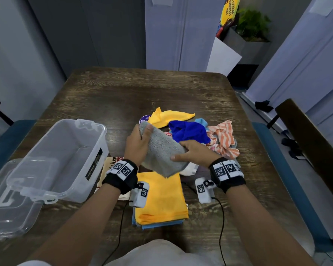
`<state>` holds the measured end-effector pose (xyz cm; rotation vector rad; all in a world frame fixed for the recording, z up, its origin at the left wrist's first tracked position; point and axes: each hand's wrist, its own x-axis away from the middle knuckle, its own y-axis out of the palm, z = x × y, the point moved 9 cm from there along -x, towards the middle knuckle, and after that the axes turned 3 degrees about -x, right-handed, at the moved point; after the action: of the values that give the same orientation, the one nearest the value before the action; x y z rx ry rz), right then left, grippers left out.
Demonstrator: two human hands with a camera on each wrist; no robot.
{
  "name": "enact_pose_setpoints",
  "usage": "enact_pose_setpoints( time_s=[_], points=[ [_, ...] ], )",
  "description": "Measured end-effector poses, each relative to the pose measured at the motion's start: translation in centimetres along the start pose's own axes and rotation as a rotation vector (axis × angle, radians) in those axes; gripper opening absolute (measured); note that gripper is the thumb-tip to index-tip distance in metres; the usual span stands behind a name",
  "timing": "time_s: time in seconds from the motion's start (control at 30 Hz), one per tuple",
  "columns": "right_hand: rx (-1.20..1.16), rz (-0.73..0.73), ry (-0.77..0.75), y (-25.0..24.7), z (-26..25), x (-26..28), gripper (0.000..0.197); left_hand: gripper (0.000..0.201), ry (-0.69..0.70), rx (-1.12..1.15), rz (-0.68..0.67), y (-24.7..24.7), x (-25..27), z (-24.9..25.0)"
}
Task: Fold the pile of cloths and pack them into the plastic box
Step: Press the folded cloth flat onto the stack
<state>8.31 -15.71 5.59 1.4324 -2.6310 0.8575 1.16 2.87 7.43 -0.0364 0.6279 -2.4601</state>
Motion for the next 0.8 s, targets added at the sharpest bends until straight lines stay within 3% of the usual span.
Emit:
enact_pose_setpoints(
  time_s=[0.07,0.13,0.27,0.37,0.47,0.6,0.7,0.8],
  points=[
    [-0.078,0.076,0.016,-0.6,1.3,0.2,0.017,0.057,-0.046,-0.036,-0.006,-0.5,-0.1,-0.8],
    [-0.246,0.180,-0.015,-1.3,2.2,0.3,0.019,0.063,-0.111,-0.025,-0.051,-0.6,0.1,-1.7],
    [-0.632,0.380,-0.037,-1.4,4.2,0.5,0.033,0.057,-0.304,0.181,-0.323,1.4,1.5,-3.8],
    [-0.505,0.591,-0.011,-1.5,4.1,1.4,0.031,0.056,-0.261,0.023,-0.454,2.7,2.7,-4.1],
    [-0.237,0.694,-0.021,-0.8,3.3,1.9,0.030,0.050,-0.176,-0.147,-0.419,2.9,3.7,-3.9],
    [-0.086,0.771,0.032,0.4,4.3,2.3,0.036,0.035,-0.127,-0.107,-0.259,2.3,5.4,-4.0],
    [-0.015,0.743,0.123,1.7,5.6,2.3,0.033,0.037,-0.179,-0.061,-0.101,1.7,6.9,-4.8],
    [0.011,0.680,0.157,3.4,6.9,1.9,0.024,0.043,-0.266,-0.106,-0.042,2.0,8.2,-7.1]
  ],
)
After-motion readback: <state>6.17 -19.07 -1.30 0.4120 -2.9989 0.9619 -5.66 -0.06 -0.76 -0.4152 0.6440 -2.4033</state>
